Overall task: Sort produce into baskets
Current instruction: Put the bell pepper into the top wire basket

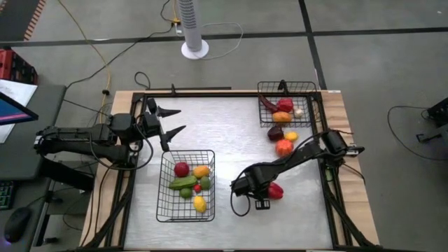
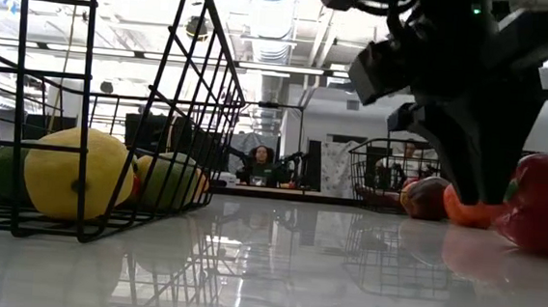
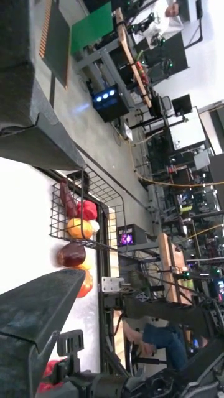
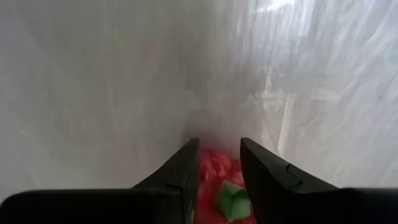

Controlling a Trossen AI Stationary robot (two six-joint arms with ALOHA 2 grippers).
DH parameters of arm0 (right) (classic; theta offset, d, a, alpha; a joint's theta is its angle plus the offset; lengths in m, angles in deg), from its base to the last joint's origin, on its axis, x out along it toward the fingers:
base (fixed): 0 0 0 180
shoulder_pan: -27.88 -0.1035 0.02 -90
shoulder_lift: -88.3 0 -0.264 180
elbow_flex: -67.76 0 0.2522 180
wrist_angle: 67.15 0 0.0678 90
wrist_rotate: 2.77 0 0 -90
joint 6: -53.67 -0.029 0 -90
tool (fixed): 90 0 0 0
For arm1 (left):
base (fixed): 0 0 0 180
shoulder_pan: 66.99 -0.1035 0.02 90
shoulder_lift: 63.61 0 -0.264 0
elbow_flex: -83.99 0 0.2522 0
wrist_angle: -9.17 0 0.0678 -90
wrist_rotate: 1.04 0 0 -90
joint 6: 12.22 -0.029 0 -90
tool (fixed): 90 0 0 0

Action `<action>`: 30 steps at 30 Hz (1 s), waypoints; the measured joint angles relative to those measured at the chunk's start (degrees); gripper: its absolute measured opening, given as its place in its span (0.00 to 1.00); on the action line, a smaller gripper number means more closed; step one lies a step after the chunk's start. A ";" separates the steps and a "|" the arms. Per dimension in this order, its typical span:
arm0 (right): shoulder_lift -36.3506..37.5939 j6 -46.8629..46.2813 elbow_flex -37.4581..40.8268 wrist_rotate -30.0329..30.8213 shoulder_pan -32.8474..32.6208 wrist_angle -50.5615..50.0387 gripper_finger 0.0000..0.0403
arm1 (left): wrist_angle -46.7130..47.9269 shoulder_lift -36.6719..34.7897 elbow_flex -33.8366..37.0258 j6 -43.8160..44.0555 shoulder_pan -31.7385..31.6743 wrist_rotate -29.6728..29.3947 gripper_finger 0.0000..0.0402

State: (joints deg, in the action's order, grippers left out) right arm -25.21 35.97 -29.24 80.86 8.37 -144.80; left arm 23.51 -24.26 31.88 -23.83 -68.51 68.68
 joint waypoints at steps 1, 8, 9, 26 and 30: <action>0.00 0.17 0.30 0.00 0.02 -0.02 0.35 | 0.00 0.00 0.00 0.00 0.00 0.01 0.64; 0.00 1.05 1.01 0.26 0.21 0.09 0.34 | -0.02 0.01 0.00 -0.03 -0.01 0.01 0.64; 0.00 1.00 0.85 0.48 0.39 -0.03 0.34 | -0.01 0.00 0.00 -0.05 0.00 -0.01 0.64; 0.00 -6.31 0.01 -1.93 3.52 -3.68 0.35 | 0.04 0.00 0.00 -0.05 -0.02 0.01 0.64; -0.01 -6.31 2.29 -3.18 3.48 -4.13 0.34 | 0.05 0.01 0.00 0.02 -0.01 0.01 0.64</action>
State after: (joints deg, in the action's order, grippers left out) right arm -25.22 29.66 -26.95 77.68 11.84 -148.92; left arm 23.57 -24.24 31.88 -23.81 -68.52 68.69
